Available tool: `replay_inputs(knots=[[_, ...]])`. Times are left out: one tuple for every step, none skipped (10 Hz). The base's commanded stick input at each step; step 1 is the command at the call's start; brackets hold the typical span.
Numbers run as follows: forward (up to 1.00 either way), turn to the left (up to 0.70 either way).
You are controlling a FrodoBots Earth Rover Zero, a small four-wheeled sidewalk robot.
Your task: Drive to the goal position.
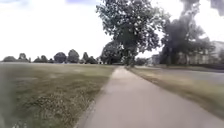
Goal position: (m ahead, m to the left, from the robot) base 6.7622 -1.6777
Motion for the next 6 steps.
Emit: replay_inputs(knots=[[1.00,-0.11],[1.00,-0.07],[1.00,0.00],[1.00,0.00],[1.00,0.00],[1.00,0.00]])
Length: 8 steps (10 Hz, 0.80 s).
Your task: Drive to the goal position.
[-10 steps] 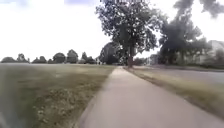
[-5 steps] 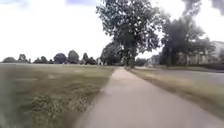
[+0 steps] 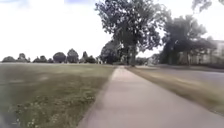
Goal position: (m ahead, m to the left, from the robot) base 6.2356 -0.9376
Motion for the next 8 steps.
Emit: replay_inputs(knots=[[1.00,0.00],[1.00,0.00],[1.00,0.00],[1.00,0.00],[1.00,0.00],[1.00,0.00],[1.00,-0.01],[1.00,-0.02]])
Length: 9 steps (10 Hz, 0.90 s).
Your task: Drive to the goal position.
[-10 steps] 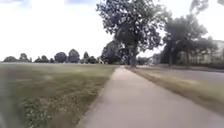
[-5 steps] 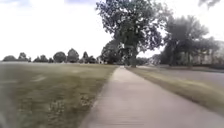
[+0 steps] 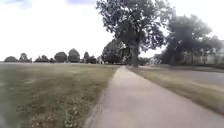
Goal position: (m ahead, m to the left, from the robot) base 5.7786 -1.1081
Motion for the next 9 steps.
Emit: replay_inputs(knots=[[1.00,-0.20],[1.00,0.00],[1.00,0.00],[1.00,0.00],[1.00,0.00],[1.00,0.00],[1.00,0.00],[1.00,0.00],[1.00,0.00]])
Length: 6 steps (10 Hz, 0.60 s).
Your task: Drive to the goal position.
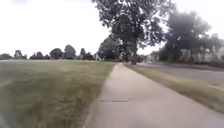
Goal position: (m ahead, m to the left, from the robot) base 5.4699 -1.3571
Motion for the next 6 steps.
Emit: replay_inputs(knots=[[1.00,0.00],[1.00,0.00],[1.00,0.00],[1.00,0.00],[1.00,0.00],[1.00,0.00]])
